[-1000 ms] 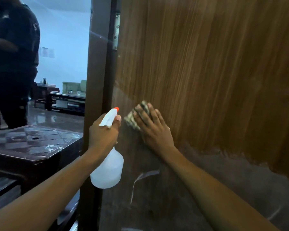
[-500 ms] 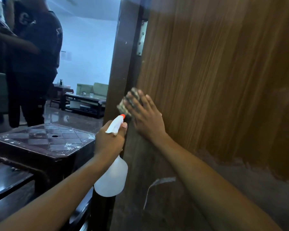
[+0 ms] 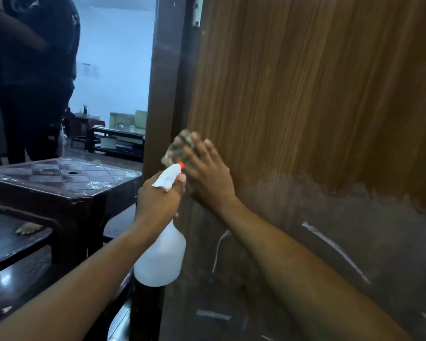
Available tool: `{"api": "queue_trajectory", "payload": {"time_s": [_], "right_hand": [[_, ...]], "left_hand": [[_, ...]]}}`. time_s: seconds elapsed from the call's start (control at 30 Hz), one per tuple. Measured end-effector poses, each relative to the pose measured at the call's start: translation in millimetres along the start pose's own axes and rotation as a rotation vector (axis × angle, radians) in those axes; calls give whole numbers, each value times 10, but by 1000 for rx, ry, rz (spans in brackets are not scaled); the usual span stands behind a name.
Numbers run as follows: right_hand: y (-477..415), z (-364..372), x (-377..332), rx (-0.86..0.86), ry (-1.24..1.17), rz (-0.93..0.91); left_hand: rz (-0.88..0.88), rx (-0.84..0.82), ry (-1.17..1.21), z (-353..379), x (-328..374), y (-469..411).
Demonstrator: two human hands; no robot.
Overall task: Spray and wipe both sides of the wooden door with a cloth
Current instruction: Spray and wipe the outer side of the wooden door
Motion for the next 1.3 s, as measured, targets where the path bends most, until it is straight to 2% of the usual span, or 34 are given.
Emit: {"api": "queue_trajectory", "payload": {"time_s": [0.1,0.17,0.27,0.33,0.4,0.43,0.5,0.57,0.67,0.73,0.8,0.9,0.97,1.03,1.13,1.23,1.3], "right_hand": [[440,312,-191,-90,60,-179],[814,400,-126,-79,43,-153],[1197,241,278,-8,60,58],[1086,15,493,52,25,299],[742,-124,448,138,-37,434],[607,-120,353,151,-62,416],[543,59,118,129,-58,233],[819,298,-56,36,-28,24],[1495,472,-20,-84,47,-75],[1887,431,268,-72,67,10],[2055,273,674,-3,56,248],[1680,-67,1044,143,3,604],[1350,-117,964,147,-27,579],[1293,18,799,99,-5,399],[1761,221,679,1,55,175],[2283,189,896,-65,89,248],[2353,58,1154,-55,57,468]], "left_hand": [[-10,-7,-47,46,-123,109],[-6,-34,-44,75,-207,203],[-23,-57,-5,124,-282,266],[-40,-54,18,168,-269,255],[-49,-54,32,227,-251,234],[-45,-59,38,271,-234,239],[-17,-59,51,326,-201,254],[-20,-42,51,356,-202,262],[-65,-20,80,396,-251,277],[-60,-34,74,458,-293,297],[-72,-44,67,542,-315,312],[-103,-52,57,700,-321,296],[-88,-93,51,842,-317,298],[-56,-148,27,962,-287,321],[-34,-174,-13,1044,-237,410],[-37,-198,-9,1137,-197,493],[-44,-196,12,1203,-187,534]]}}
Point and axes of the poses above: each hand's wrist, its own y-axis away from the middle knuckle, its own z-axis out of the palm, x = y × z, the point moved 1 cm from there along -y, towards the middle knuckle, and after that the axes turned 15 degrees about -x, right-handed, at the moved point
